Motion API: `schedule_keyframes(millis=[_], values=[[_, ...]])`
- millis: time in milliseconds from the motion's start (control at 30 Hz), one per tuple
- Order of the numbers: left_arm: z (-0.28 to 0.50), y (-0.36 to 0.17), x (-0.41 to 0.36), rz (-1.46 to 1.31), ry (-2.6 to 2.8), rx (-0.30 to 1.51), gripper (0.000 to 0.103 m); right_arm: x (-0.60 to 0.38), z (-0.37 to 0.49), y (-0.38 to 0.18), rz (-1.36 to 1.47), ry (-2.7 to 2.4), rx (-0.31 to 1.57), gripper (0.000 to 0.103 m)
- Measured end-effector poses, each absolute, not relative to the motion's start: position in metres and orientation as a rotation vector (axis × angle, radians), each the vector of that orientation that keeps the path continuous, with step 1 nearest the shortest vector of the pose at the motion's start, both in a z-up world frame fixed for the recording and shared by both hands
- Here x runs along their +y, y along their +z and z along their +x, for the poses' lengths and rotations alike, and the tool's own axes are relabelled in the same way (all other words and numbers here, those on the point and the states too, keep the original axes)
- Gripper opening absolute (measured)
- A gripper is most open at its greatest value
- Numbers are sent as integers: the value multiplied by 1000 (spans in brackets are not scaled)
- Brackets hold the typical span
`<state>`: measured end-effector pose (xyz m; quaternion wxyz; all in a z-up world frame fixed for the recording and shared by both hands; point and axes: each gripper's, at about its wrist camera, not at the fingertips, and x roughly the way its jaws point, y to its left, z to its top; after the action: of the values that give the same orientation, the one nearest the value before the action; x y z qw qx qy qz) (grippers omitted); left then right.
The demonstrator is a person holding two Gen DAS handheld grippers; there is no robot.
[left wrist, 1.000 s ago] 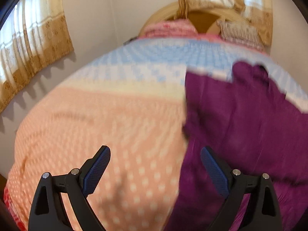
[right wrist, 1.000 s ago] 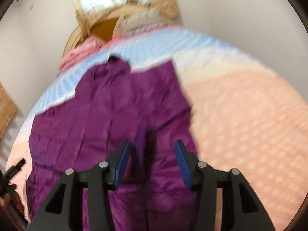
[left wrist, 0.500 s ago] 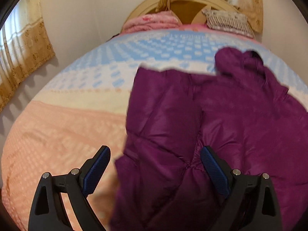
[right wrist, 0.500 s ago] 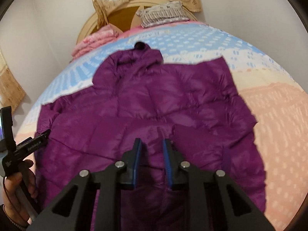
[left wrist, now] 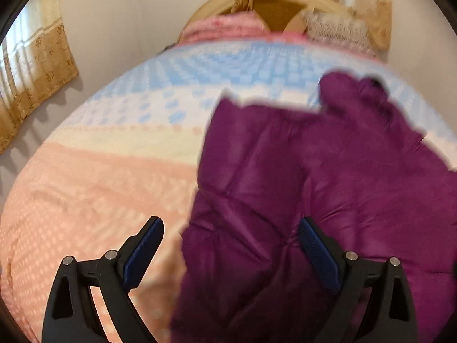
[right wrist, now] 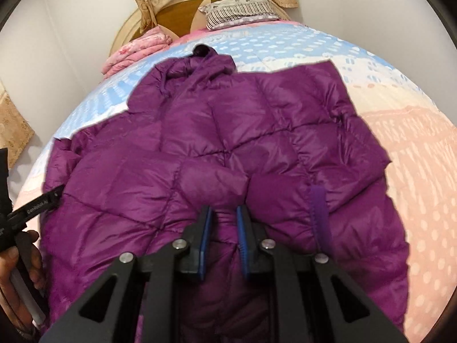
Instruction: Fold large clothes
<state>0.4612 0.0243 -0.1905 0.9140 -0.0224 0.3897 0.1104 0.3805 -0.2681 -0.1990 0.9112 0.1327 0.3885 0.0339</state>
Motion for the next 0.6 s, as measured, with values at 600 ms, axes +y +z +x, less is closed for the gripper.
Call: schedule_keyframes(millis=[600], values=[[566, -213, 40, -23, 350, 846, 96, -346, 492, -204, 298, -170, 780, 33]])
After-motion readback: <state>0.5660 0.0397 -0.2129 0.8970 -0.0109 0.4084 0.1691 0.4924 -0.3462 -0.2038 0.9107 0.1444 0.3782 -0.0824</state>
